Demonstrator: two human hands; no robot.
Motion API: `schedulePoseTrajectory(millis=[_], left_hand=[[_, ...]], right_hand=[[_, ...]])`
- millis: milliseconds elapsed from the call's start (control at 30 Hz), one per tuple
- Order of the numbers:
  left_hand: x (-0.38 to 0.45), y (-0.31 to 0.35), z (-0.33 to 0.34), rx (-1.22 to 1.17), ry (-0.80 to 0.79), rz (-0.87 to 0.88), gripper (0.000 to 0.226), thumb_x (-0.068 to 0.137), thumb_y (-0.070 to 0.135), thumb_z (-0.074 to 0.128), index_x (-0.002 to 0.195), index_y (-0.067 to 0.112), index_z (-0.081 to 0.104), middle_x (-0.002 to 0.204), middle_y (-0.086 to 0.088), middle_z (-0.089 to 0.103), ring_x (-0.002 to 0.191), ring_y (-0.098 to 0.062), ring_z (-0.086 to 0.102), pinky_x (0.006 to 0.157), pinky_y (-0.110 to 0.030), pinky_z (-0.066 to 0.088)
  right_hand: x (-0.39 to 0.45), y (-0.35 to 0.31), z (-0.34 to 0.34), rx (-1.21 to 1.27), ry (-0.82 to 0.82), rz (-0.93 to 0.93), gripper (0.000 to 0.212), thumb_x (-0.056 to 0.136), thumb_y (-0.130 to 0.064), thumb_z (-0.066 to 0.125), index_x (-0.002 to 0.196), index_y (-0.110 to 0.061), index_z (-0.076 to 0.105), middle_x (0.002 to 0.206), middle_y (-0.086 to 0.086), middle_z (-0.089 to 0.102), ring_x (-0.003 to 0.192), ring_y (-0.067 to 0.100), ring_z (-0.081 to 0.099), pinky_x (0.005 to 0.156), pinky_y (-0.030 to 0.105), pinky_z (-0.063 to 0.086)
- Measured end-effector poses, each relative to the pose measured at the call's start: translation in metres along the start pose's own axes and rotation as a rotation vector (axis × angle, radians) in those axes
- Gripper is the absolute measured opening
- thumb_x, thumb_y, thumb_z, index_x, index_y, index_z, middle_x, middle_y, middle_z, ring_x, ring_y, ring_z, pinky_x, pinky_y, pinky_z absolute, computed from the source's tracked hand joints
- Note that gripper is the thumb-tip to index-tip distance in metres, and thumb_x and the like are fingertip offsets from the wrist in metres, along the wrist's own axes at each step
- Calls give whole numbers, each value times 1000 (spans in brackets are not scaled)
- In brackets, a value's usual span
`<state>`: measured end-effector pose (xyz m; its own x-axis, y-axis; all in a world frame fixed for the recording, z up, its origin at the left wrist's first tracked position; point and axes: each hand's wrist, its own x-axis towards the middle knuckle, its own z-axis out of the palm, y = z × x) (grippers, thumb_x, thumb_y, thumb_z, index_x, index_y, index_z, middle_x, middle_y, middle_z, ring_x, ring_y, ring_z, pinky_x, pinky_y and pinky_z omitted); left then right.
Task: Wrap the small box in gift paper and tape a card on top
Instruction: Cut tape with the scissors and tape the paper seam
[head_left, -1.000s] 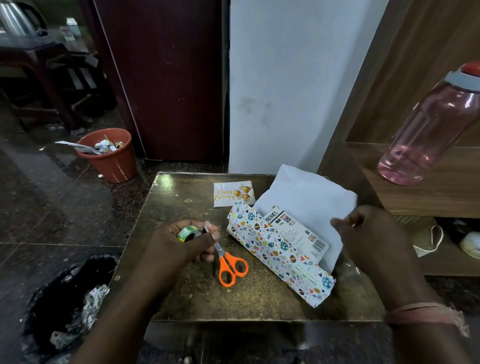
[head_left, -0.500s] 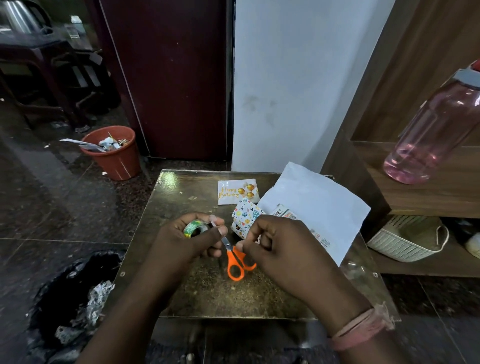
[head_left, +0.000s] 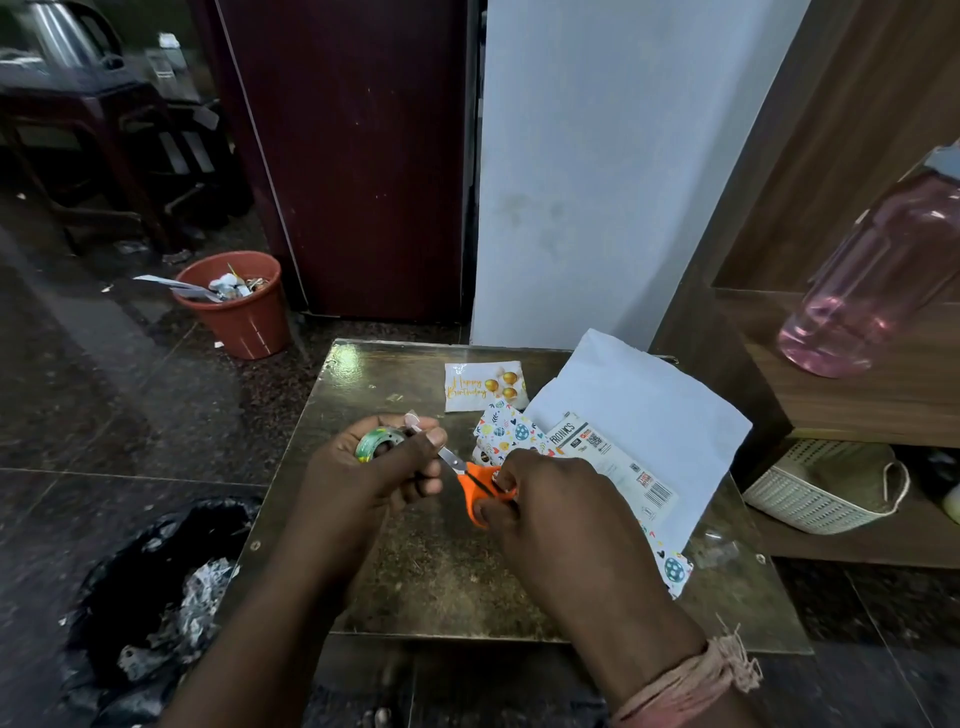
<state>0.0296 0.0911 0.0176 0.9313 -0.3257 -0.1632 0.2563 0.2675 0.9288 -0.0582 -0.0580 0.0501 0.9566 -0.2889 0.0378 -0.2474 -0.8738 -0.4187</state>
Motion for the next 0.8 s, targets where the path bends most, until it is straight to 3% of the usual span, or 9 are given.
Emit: schedulePoseTrajectory(millis=[100, 200, 300, 367, 433, 500, 633, 800], left_hand=[[0, 0, 1, -16, -10, -8, 37, 71, 17, 81, 103, 2, 73, 74, -11, 66, 65, -16, 64, 61, -25, 57], [0, 0, 3, -25, -21, -11, 38, 73, 17, 79, 106, 0, 70, 74, -12, 67, 63, -16, 64, 59, -24, 57], [1, -1, -1, 12, -31, 11, 38, 79, 23, 75, 111, 3, 73, 82, -11, 71, 67, -16, 64, 61, -25, 57], [1, -3, -2, 98, -61, 29, 33, 83, 25, 72, 113, 11, 77, 86, -11, 74, 71, -17, 65, 65, -29, 57], [1, -5, -1, 201, -104, 51, 29, 84, 23, 72, 111, 18, 80, 88, -13, 76, 74, -18, 66, 66, -31, 58], [-1, -7, 4, 265, -154, 69, 28, 82, 20, 72, 109, 20, 81, 89, -15, 77, 74, -18, 67, 65, -31, 60], [-4, -9, 8, 365, -211, 111, 26, 80, 20, 72, 104, 25, 82, 84, -11, 77, 73, -16, 68, 65, -33, 60], [-3, -11, 5, 487, -249, 109, 17, 90, 17, 72, 101, 25, 81, 83, -8, 76, 74, -16, 66, 63, -31, 56]], right_hand=[[-1, 1, 4, -52, 2, -14, 26, 97, -48, 54, 104, -24, 64, 101, 0, 68, 100, 25, 63, 69, 33, 36], [0, 5, 8, 31, 0, 4, 24, 92, -45, 59, 89, -21, 63, 83, 0, 66, 85, 21, 63, 66, 34, 44], [5, 9, 5, 366, 86, 89, 25, 86, -37, 71, 74, -17, 64, 61, -1, 61, 57, 10, 55, 57, 29, 42], [7, 8, -1, 709, 96, 179, 25, 88, -29, 76, 74, -10, 67, 58, 1, 64, 47, 8, 51, 48, 21, 38], [8, 4, -4, 999, 44, 240, 19, 91, -23, 74, 81, -8, 69, 66, 6, 72, 49, 15, 59, 43, 24, 42], [8, 0, -3, 1127, 37, 239, 12, 94, -18, 72, 88, -8, 71, 72, 12, 75, 56, 23, 66, 43, 27, 47], [9, 0, 5, 1115, 75, 211, 3, 91, -13, 75, 91, -11, 73, 68, 12, 73, 61, 22, 68, 52, 30, 55], [12, 3, 12, 1155, 57, 223, 6, 89, -2, 73, 94, -4, 71, 68, 14, 73, 56, 14, 64, 51, 24, 51]])
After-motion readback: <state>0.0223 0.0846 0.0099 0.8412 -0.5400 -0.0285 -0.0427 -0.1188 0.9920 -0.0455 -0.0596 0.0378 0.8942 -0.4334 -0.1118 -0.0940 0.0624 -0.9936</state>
